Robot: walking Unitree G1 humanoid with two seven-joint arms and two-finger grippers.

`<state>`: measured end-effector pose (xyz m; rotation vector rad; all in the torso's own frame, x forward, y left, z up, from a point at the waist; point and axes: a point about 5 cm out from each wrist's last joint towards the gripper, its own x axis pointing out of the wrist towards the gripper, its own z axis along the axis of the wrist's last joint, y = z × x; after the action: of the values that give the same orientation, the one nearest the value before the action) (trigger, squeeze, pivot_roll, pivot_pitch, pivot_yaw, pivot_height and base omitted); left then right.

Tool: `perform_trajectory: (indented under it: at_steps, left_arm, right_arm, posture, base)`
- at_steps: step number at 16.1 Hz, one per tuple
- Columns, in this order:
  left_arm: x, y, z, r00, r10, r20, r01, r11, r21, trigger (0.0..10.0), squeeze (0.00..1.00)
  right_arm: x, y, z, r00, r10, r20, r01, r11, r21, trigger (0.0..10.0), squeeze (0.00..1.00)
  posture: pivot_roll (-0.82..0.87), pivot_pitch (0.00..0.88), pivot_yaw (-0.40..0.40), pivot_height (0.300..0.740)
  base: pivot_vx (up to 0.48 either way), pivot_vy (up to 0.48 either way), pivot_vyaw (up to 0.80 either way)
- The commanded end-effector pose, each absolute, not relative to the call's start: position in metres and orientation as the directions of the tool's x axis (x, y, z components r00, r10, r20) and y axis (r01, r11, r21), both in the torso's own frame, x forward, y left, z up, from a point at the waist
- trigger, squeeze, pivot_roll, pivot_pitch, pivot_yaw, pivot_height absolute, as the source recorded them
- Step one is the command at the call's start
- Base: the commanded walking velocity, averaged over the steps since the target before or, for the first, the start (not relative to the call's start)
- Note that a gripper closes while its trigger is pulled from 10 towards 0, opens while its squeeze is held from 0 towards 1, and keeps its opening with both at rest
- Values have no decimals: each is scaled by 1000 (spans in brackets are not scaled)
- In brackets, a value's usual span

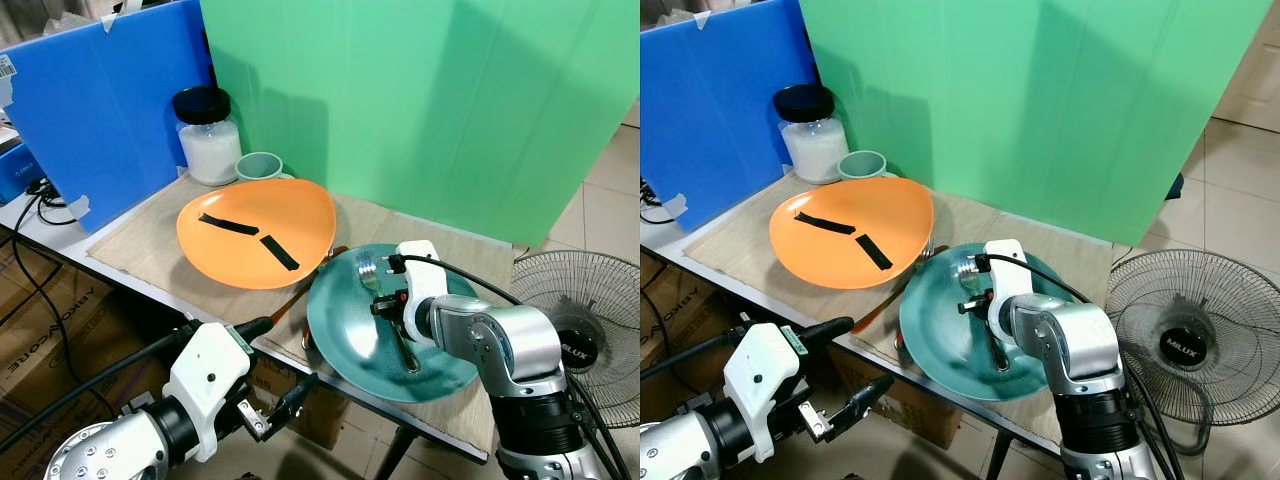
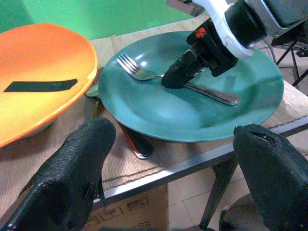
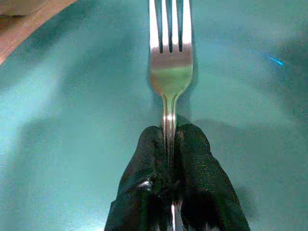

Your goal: Setting the table

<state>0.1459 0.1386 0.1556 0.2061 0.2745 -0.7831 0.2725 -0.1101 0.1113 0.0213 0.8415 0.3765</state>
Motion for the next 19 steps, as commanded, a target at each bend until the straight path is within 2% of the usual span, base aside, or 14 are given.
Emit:
perform_trajectory:
  at_steps: [1, 3, 5, 8, 9, 10, 11, 12, 15, 19]
  left_arm:
    - [146, 139, 155, 674, -664, -324, 720, 689, 85, 10000, 0]
    - [149, 139, 158, 689, -661, -297, 708, 702, 81, 10000, 0]
    - [151, 138, 159, 699, -659, -279, 700, 710, 78, 10000, 0]
    - [172, 134, 166, 809, -562, -171, 584, 803, 124, 10000, 0]
    - [180, 135, 166, 850, -503, -155, 523, 840, 142, 10000, 0]
    - [186, 136, 169, 884, -452, -119, 466, 871, 153, 10000, 0]
    - [192, 137, 171, 908, -410, -81, 418, 893, 167, 10000, 0]
    - [193, 137, 172, 915, -398, -71, 404, 899, 169, 10000, 0]
    - [201, 142, 174, 953, -300, -34, 302, 939, 164, 10000, 0]
    - [200, 144, 173, 960, -278, -29, 279, 946, 167, 10000, 0]
  right_arm:
    - [270, -111, 109, 588, 352, -729, -314, 929, 195, 0, 0]
    - [272, -125, 133, 671, 401, -624, -314, 916, 250, 0, 0]
    - [269, -132, 141, 690, 413, -594, -310, 911, 272, 0, 0]
    - [266, -147, 168, 796, 420, -437, -319, 903, 286, 0, 0]
    - [267, -148, 175, 834, 394, -386, -313, 915, 256, 6588, 0]
    - [269, -148, 183, 882, 364, -298, -308, 926, 219, 10000, 0]
    - [269, -145, 190, 908, 359, -216, -331, 931, 155, 10000, 0]
    - [268, -144, 192, 912, 359, -199, -335, 931, 143, 10000, 0]
    - [262, -141, 191, 923, 349, -164, -320, 930, 183, 10000, 0]
    - [261, -140, 189, 932, 340, -123, -316, 931, 180, 10000, 0]
  posture:
    - [34, 0, 1, 740]
    - [26, 0, 15, 740]
    - [23, 0, 19, 740]
    - [14, 0, 27, 740]
    - [3, 0, 37, 740]
    - [-2, 0, 41, 740]
    - [-9, 0, 48, 740]
    - [-9, 0, 48, 740]
    - [-8, 0, 50, 740]
    - [-5, 0, 49, 740]
  base:
    - [0, 0, 0]
    - [0, 0, 0]
    - [0, 0, 0]
    - [0, 0, 0]
    - [0, 0, 0]
    - [0, 0, 0]
    - [0, 0, 0]
    - [0, 0, 0]
    - [0, 0, 0]
    - [0, 0, 0]
